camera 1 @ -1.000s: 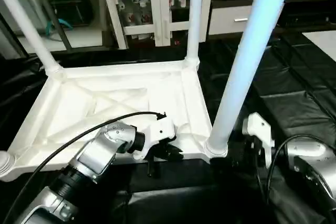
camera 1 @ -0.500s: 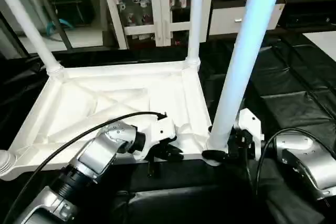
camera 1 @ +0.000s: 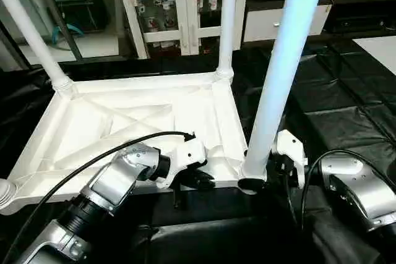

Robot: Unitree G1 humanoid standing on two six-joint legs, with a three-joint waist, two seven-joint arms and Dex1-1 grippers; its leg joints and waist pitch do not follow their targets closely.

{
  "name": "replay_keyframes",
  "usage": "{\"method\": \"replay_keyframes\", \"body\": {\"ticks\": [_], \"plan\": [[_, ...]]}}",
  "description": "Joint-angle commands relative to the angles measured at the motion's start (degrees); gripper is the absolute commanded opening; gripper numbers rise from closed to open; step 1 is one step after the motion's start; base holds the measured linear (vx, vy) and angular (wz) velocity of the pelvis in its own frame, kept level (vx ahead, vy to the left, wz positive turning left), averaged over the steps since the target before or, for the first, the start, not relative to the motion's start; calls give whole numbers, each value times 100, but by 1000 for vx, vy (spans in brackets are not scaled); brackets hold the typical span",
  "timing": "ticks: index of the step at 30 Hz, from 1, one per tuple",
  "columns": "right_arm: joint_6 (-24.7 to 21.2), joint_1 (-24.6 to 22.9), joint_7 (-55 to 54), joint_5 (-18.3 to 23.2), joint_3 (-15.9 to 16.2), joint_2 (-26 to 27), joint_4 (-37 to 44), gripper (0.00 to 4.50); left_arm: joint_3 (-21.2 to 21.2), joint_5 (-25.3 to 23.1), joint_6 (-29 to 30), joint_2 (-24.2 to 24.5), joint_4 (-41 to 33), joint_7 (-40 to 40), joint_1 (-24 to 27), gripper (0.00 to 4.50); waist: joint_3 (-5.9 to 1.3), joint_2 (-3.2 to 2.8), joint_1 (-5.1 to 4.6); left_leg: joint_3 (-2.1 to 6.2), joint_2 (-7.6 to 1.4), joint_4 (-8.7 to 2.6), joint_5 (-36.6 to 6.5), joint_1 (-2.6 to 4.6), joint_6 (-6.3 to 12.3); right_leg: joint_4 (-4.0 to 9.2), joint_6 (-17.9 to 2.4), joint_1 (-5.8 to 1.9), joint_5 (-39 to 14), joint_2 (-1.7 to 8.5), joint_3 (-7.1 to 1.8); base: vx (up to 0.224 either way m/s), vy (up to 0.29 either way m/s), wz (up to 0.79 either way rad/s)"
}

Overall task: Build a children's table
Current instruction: Rotate leg to tighten

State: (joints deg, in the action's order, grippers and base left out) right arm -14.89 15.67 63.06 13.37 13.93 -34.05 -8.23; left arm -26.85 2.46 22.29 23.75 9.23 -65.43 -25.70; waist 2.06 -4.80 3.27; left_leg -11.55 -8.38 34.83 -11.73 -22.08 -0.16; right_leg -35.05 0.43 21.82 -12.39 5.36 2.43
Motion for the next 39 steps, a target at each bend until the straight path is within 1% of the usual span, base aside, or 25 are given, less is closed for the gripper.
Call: {"method": "replay_keyframes", "body": {"ticks": [1,2,4,5,7,10,15,19,20,21,22,24,26,27,28,30,31,32,33,34,35,36,37,38,39], "plan": [[-45,26,-78,-72,-4,43,-120,350,-154,-40,81,3,-13,-80,69,0,-312,61,27,261,-494,-433,-881,113,530,338,-1720,-217,-98,387,-195,0,0,0],[-34,25,-70,-59,-27,59,-131,337,-148,-34,84,-12,-3,-79,43,0,-311,50,27,263,-493,-437,-923,117,511,343,-1715,-216,-135,385,-196,0,0,0],[-15,37,-89,-58,-51,100,-156,325,-142,-34,68,-25,46,-84,5,0,-314,58,21,263,-491,-439,-976,117,470,346,-1714,-221,-157,386,-198,0,0,0],[-30,33,-83,-38,-58,119,-150,319,-146,-44,53,-21,68,-86,-6,0,-310,91,13,260,-489,-443,-991,111,463,352,-1711,-221,-172,383,-198,0,0,0],[-69,35,-74,26,-68,166,-136,293,-138,-57,26,-1,112,-93,-32,0,-305,100,17,261,-492,-447,-1037,115,450,361,-1694,-214,-324,400,-205,0,0,0],[-55,38,-108,13,-39,218,-146,279,-96,-38,35,35,99,-86,-13,0,-299,75,2,266,-494,-466,-1122,121,374,370,-1644,-204,-441,384,-203,0,0,0],[-47,7,-154,35,-104,255,-152,273,-98,-27,66,44,27,-48,87,0,-308,78,-9,261,-485,-453,-1056,115,396,363,-1665,-212,-259,391,-206,0,0,0],[-60,-43,-169,70,-164,276,-122,272,-87,30,139,14,-45,-39,124,0,-311,7,-8,271,-487,-460,-1122,121,370,359,-1673,-211,-251,386,-199,0,0,0],[-47,-50,-176,62,-156,286,-126,272,-85,31,139,10,-38,-36,119,0,-309,30,-19,273,-486,-464,-1126,113,367,358,-1681,-216,-208,378,-197,0,0,0],[-47,-50,-176,62,-156,286,-126,272,-85,31,139,10,-38,-36,119,0,-309,29,-18,272,-485,-465,-1138,114,368,360,-1686,-217,-202,382,-196,0,0,0],[-6,-41,-296,-5,-147,349,-174,272,-76,4,135,-4,46,6,86,0,-309,90,-26,261,-487,-464,-1141,119,381,368,-1687,-211,-213,377,-198,0,0,0],[19,-8,-475,-83,-171,424,-237,272,-56,-23,158,-15,107,60,57,0,-306,65,-22,267,-484,-463,-1121,114,382,361,-1690,-209,-268,388,-202,0,0,0],[77,146,-1025,-239,-290,660,-536,272,46,5,195,-133,260,207,12,0,-295,56,-52,266,-481,-472,-1209,117,338,381,-1659,-202,-474,390,-206,0,0,0],[77,146,-1025,-239,-290,660,-536,272,46,5,195,-133,260,207,12,0,-286,58,-79,260,-475,-478,-1249,112,306,390,-1665,-187,-543,387,-205,0,0,0],[109,358,-2001,-419,-542,1071,-974,272,171,-63,197,-421,616,649,-86,0,-275,68,-145,274,-458,-498,-1388,92,160,416,-1602,-198,-872,390,-196,0,0,0],[79,447,-2490,-447,-699,1292,-1170,272,227,-99,209,-598,816,895,-150,0,-269,68,-195,295,-435,-520,-1574,93,-17,449,-1457,-192,-1264,381,-185,0,0,0],[34,540,-3061,-467,-885,1556,-1382,272,294,-127,231,-829,1052,1183,-239,0,-277,62,-185,300,-437,-519,-1617,117,-58,458,-1414,-179,-1330,385,-184,0,0,0],[19,574,-3294,-483,-952,1659,-1462,272,324,-126,244,-931,1142,1294,-279,0,-263,68,-192,287,-435,-518,-1776,155,-114,495,-1372,-126,-1483,377,-199,0,0,0],[13,585,-3378,-490,-976,1697,-1491,272,335,-125,249,-968,1175,1334,-294,0,-277,62,-178,287,-435,-519,-1835,177,-154,505,-1324,-116,-1515,374,-204,0,0,0],[37,655,-3801,-542,-1064,1874,-1657,272,418,-133,298,-1199,1389,1629,-407,0,-269,79,-167,279,-440,-528,-1782,156,-137,504,-1302,-120,-1422,373,-214,0,0,0],[99,726,-4151,-625,-1103,2023,-1827,272,500,-149,328,-1414,1606,1914,-522,0,-262,53,-168,276,-434,-530,-1790,149,-155,503,-1307,-105,-1420,371,-214,0,0,0],[153,778,-4382,-689,-1122,2122,-1949,272,561,-165,347,-1565,1763,2115,-604,0,-278,63,-153,280,-428,-529,-1800,172,-199,508,-1292,-106,-1413,369,-206,0,0,0],[214,873,-4725,-788,-1124,2243,-2147,272,662,-194,352,-1775,2022,2460,-742,0,-286,72,-144,277,-424,-528,-1767,177,-187,512,-1283,-106,-1358,365,-209,0,0,0],[221,976,-5091,-934,-1083,2347,-2332,272,759,-220,351,-1969,2284,2806,-881,0,-282,41,-136,268,-428,-528,-1720,173,-191,515,-1300,-90,-1196,365,-215,0,0,0],[250,1084,-5507,-1077,-1085,2467,-2525,272,857,-269,287,-2151,2562,3153,-1019,0,-285,49,-125,266,-412,-523,-1750,190,-227,513,-1313,-86,-1160,353,-209,0,0,0]]}}
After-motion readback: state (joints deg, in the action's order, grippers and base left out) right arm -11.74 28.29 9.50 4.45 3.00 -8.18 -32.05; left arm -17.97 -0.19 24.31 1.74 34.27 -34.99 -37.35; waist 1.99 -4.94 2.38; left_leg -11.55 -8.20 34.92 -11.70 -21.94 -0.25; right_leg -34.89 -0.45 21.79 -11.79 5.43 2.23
